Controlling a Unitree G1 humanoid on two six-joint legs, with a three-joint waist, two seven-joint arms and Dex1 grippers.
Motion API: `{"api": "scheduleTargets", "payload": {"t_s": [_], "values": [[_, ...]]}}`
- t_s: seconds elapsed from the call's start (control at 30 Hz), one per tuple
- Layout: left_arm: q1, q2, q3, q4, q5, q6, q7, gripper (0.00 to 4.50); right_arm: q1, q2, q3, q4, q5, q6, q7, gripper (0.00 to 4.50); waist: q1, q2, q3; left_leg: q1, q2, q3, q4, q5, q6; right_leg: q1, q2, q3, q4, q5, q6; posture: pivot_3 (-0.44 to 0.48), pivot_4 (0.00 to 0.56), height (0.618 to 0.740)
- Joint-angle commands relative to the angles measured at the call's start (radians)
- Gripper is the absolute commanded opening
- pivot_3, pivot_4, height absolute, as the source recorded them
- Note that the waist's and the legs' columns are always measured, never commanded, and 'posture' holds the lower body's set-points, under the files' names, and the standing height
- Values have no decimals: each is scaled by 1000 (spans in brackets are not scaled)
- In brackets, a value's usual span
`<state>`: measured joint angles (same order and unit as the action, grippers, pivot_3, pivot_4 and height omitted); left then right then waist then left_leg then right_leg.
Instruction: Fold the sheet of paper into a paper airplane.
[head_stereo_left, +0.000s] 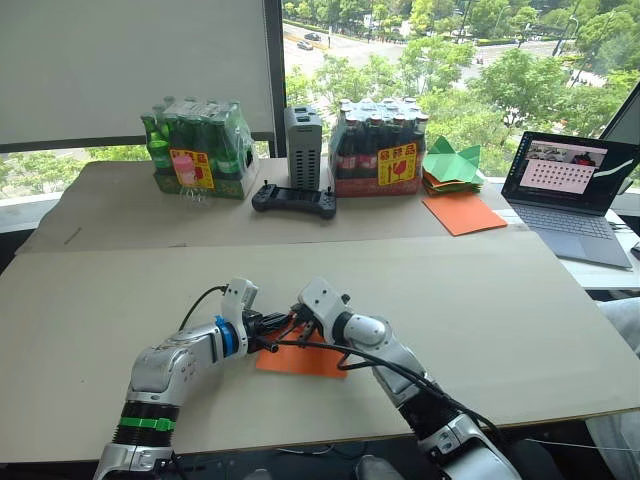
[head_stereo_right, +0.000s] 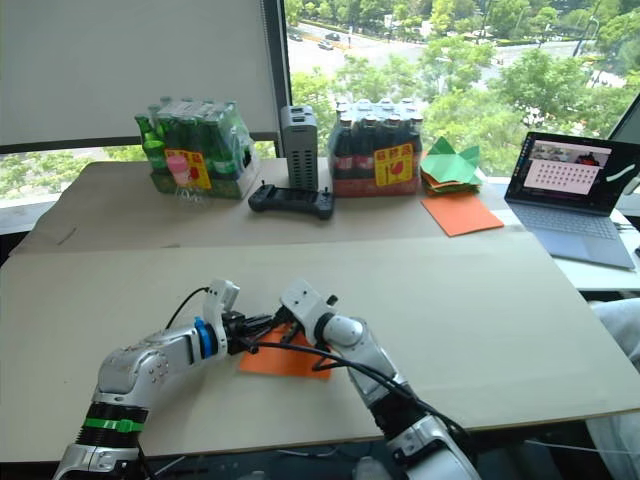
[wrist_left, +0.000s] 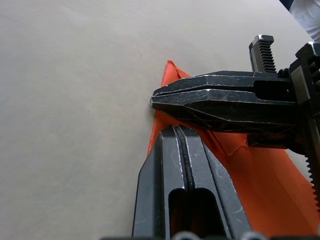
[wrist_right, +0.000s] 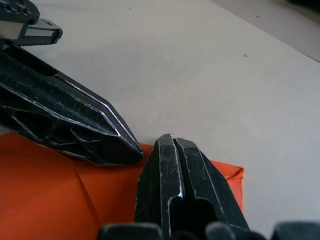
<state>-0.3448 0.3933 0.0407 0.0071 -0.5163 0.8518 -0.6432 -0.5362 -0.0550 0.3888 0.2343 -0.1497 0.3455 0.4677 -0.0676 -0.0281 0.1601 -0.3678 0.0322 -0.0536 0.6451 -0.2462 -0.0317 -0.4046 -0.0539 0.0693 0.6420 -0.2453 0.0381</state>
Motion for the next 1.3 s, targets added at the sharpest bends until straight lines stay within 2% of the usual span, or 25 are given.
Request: {"api": "scheduleTargets", "payload": {"t_s": [0.03, 0.57, 0.97, 1.3], "values": [[19, -3, -18, 4, 15, 12, 15, 38, 17, -19, 25, 30, -39, 52, -8, 0, 0, 0, 0, 0, 0, 0, 0, 0, 0, 0, 0, 0, 0, 0, 0, 0, 150, 740], [13, -3, -13, 3, 10, 20, 16, 38, 51, -64, 0, 5, -47, 88, -47, 0, 5, 0, 0, 0, -1, 0, 0, 0, 0, 1, -1, 0, -1, 0, 0, 0, 150, 740], [0, 1, -13, 7, 10, 25, 14, 38, 15, -61, -17, 82, -58, 86, -106, 0, 7, 0, 0, 0, -1, 0, 0, 0, 0, 1, -1, 0, -1, 0, 0, 0, 150, 740], [4, 1, -12, 5, 11, 23, 16, 38, 30, -64, 4, 57, -42, 96, -70, 0, 7, 0, 0, 0, -1, 0, 0, 0, 0, 1, -1, 0, -1, 0, 0, 0, 150, 740]]}}
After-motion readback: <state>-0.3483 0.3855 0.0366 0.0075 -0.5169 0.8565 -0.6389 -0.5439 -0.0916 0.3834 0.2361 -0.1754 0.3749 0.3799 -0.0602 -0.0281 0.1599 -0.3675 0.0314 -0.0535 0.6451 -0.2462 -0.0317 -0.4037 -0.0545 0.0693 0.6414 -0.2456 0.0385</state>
